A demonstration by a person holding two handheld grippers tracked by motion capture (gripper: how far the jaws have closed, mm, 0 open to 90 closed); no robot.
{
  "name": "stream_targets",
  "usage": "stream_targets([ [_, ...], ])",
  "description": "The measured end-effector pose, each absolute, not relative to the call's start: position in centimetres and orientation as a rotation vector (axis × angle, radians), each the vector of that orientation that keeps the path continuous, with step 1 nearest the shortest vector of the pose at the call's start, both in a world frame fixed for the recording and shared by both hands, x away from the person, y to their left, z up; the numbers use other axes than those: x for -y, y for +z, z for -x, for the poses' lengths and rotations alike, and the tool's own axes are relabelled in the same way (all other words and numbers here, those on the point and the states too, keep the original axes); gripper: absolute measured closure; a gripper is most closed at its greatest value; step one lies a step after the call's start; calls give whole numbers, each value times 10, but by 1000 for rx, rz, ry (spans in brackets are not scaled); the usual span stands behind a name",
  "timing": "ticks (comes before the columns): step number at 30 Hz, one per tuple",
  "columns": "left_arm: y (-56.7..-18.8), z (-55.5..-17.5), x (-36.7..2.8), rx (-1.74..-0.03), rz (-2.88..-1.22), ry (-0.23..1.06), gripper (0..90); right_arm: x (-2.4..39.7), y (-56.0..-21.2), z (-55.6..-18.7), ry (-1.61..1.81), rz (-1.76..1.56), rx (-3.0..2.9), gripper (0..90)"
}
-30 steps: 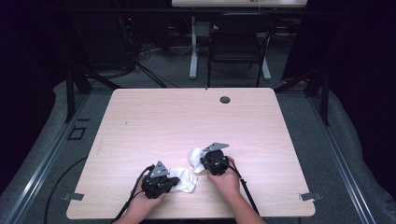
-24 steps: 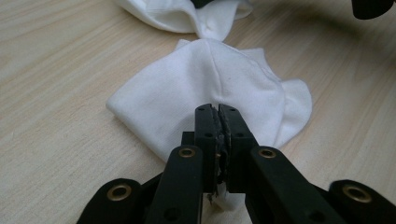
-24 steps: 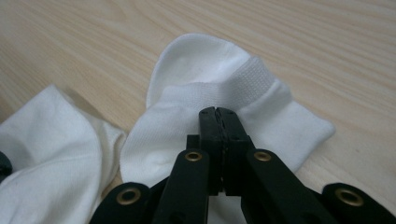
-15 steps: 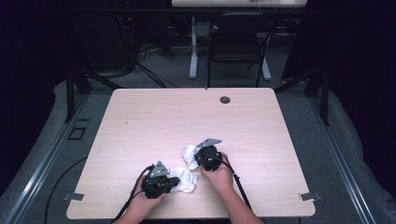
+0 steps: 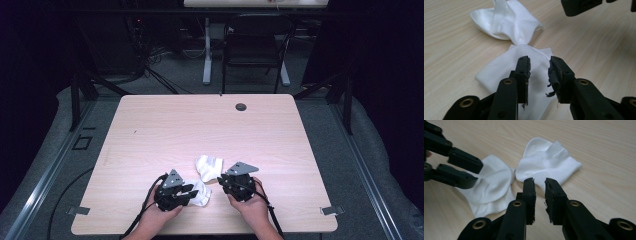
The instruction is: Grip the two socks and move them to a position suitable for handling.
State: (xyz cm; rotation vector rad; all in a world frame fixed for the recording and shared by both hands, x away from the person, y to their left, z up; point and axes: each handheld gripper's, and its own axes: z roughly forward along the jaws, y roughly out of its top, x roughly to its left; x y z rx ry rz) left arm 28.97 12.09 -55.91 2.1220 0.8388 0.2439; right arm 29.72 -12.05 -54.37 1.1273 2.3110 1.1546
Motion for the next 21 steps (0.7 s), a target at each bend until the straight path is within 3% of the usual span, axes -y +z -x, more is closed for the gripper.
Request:
stream_targets([
  [6,-570,-295,-108,-870,-2162,265,604,124,-553,-292,1202,-1169,-2313,782],
  [15,-577,-295,-106,-858,-2191,278,809,109,-561,-290,1191,-1120,-2379,794],
  [21,-575,-296,-110,-875,-2160,264,858,99,-566,-286,1179,-1085,-2438,831],
])
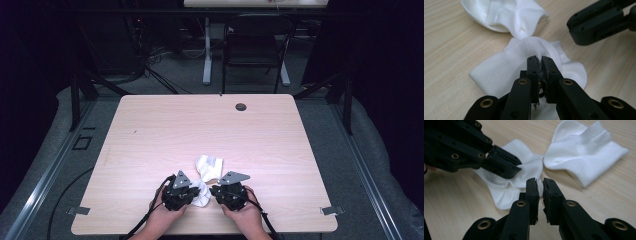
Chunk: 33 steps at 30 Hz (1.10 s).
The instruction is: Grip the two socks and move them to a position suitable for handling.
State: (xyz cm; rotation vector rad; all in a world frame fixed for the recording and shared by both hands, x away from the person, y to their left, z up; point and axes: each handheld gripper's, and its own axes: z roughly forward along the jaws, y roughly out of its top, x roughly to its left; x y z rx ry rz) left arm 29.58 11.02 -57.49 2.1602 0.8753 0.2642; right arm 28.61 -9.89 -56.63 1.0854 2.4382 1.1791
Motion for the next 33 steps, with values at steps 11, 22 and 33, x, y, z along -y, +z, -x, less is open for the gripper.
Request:
stream_targets([
  [11,-561,-296,-119,-867,-2099,250,862,80,-575,-286,1176,-1034,-2504,840],
  [22,-547,-294,-143,-875,-2090,291,858,80,-582,-288,1136,-1051,-2513,867],
  [33,-553,-289,-172,-934,-2107,287,823,90,-578,-284,1086,-1085,-2515,881],
])
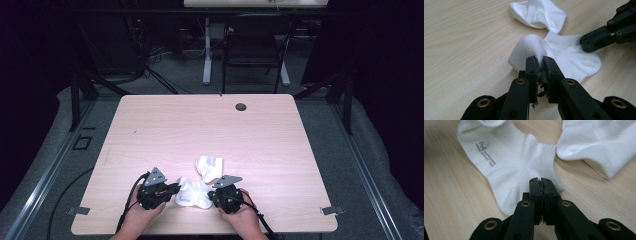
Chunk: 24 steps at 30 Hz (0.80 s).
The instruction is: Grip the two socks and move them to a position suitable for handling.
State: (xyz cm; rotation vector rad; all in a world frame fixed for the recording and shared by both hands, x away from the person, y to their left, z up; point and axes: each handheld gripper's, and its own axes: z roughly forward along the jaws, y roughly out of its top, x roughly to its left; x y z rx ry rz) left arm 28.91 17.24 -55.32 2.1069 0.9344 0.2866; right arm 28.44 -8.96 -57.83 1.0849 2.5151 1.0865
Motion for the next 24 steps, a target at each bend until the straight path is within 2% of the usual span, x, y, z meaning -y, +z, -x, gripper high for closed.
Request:
stream_targets([
  [6,-552,-283,-185,-962,-2112,298,790,93,-577,-281,1077,-1114,-2509,882],
  [15,-531,-280,-203,-963,-2008,331,715,93,-575,-277,1032,-1117,-2513,879],
  [20,-550,-286,-190,-950,-2094,276,657,94,-574,-276,1014,-1122,-2521,876],
  [24,-563,-286,-185,-953,-2137,283,636,97,-573,-276,995,-1140,-2528,876],
])
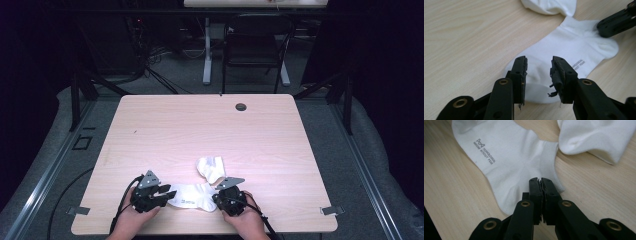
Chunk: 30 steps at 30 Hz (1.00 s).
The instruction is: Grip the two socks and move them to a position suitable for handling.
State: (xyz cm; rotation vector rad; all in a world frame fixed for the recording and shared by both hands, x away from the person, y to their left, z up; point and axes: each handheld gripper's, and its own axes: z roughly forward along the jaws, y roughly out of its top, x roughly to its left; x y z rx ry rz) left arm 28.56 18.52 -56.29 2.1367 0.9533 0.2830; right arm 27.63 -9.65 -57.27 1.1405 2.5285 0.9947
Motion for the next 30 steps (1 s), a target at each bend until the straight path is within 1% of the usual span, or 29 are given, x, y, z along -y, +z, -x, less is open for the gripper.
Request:
stream_targets([
  [2,-567,-285,-184,-952,-2144,279,615,99,-572,-274,989,-1145,-2530,876],
  [7,-577,-280,-179,-942,-2175,244,606,110,-571,-269,974,-1176,-2525,876],
  [15,-578,-274,-176,-937,-2171,247,599,114,-573,-266,1007,-1195,-2522,876],
  [18,-578,-272,-178,-944,-2161,224,597,116,-572,-265,1010,-1207,-2530,872],
  [21,-576,-272,-178,-950,-2159,201,579,117,-572,-265,1021,-1218,-2535,840],
  [25,-573,-274,-180,-932,-2129,222,528,119,-567,-264,1073,-1219,-2497,783],
  [30,-569,-277,-185,-937,-2094,237,519,120,-561,-272,1102,-1188,-2452,744],
])
